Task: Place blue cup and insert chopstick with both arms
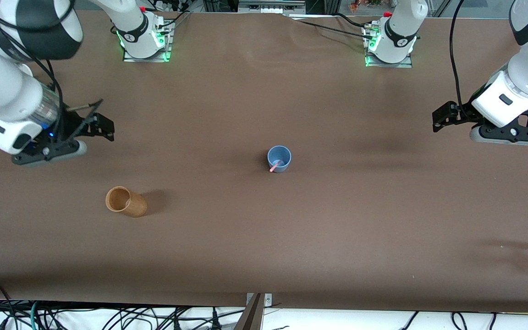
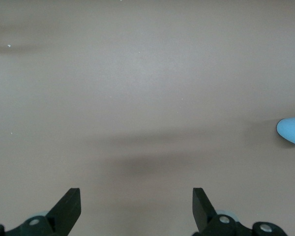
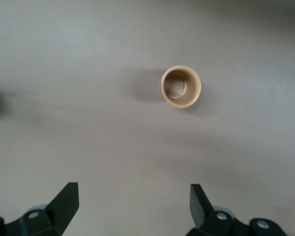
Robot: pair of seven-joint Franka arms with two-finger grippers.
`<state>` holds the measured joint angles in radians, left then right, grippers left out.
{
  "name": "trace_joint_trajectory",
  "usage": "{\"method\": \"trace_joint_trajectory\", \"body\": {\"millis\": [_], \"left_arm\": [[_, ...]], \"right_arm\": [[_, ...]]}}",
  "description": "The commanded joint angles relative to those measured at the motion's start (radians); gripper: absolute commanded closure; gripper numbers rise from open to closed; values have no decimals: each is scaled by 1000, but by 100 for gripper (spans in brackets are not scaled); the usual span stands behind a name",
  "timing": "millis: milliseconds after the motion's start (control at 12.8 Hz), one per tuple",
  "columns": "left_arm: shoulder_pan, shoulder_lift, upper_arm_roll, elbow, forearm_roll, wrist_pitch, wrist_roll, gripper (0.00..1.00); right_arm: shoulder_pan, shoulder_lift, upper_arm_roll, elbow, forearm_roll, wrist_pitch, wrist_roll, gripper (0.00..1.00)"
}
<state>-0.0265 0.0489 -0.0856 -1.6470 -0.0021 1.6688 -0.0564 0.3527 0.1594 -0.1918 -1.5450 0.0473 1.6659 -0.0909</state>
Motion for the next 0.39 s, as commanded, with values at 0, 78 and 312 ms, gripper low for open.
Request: {"method": "trace_joint_trajectory", "body": {"millis": [0, 78, 312], "left_arm": [[5, 6, -2, 18, -21, -18, 14, 0], [7, 6, -2, 18, -21, -17, 13, 0], [5, 5, -2, 18, -21, -17, 12, 0]], "right_arm": [[-24, -83, 28, -83, -6, 14, -9, 0], [-24, -83, 29, -81, -7, 14, -9, 0], [-24, -101, 29, -83, -9, 8, -9, 0]]}}
